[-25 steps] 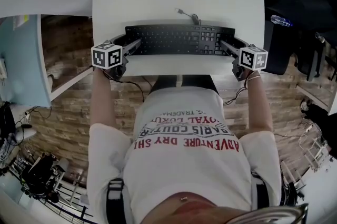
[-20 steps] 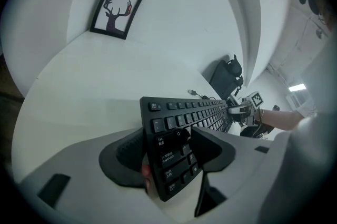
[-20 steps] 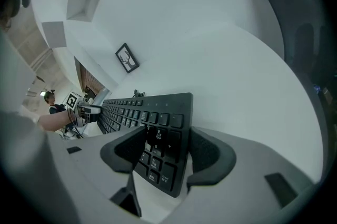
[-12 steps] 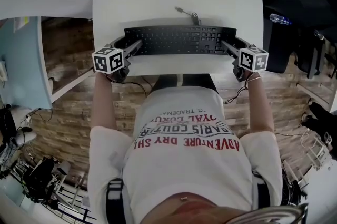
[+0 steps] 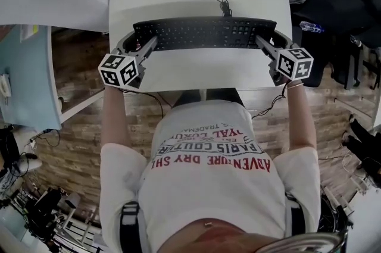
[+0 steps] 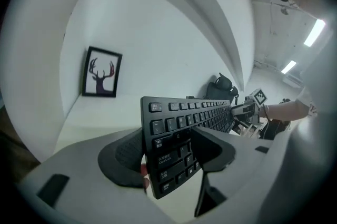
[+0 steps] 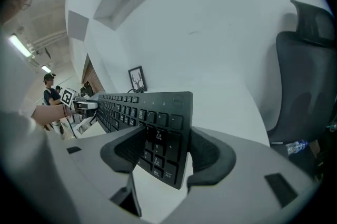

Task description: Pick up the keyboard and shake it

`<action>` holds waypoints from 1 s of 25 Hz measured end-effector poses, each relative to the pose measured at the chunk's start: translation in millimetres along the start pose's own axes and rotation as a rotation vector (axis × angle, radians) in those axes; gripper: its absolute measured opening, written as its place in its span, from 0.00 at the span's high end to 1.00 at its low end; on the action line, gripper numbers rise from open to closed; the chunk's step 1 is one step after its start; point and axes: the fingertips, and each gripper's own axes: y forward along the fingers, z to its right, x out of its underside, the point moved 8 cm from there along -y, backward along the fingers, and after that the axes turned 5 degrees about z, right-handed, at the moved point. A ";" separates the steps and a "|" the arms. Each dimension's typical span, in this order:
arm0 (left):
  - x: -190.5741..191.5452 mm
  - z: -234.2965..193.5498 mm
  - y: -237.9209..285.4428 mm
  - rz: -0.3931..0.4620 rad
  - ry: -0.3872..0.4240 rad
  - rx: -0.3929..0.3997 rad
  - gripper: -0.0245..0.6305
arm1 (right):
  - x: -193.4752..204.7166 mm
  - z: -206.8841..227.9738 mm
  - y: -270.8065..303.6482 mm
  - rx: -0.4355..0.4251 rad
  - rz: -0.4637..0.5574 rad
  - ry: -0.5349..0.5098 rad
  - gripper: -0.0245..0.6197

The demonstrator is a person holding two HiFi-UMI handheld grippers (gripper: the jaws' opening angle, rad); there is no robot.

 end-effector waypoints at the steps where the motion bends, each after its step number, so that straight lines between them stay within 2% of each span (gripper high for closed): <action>1: -12.2 -0.4 -2.3 0.032 0.027 0.003 0.55 | -10.7 -2.9 -1.8 0.003 0.030 -0.019 0.54; 8: -85.0 8.5 -22.4 0.204 0.163 -0.017 0.55 | -79.2 -24.7 -22.4 0.023 0.190 -0.124 0.54; 16: -159.1 38.9 -52.6 0.442 0.353 -0.050 0.55 | -149.0 -42.6 -59.4 0.030 0.399 -0.259 0.54; 20: -184.2 52.9 -72.1 0.512 0.414 -0.053 0.55 | -168.4 -56.8 -80.1 0.035 0.507 -0.327 0.54; 25: -199.8 70.6 -91.3 0.617 0.505 -0.056 0.55 | -173.9 -65.2 -97.2 0.043 0.641 -0.395 0.54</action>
